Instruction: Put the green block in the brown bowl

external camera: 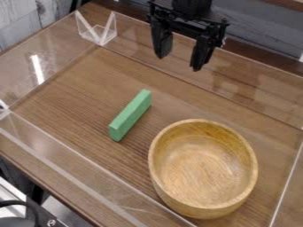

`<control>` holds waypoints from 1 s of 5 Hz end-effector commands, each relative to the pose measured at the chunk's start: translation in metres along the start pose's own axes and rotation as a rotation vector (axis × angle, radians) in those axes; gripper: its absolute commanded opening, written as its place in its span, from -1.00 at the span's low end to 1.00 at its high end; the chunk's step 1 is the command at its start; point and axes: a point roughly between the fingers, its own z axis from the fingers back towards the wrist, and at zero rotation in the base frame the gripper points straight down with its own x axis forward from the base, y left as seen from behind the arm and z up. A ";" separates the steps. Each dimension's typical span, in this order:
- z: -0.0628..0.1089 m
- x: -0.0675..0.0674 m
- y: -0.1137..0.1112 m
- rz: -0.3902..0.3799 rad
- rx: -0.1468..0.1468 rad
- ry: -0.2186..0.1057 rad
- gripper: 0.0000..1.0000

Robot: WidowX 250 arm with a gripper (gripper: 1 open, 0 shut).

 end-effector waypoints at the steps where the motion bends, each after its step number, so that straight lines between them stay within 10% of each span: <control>1: -0.010 -0.004 0.010 -0.023 -0.002 0.004 1.00; 5: -0.058 -0.033 0.047 -0.144 0.005 -0.031 1.00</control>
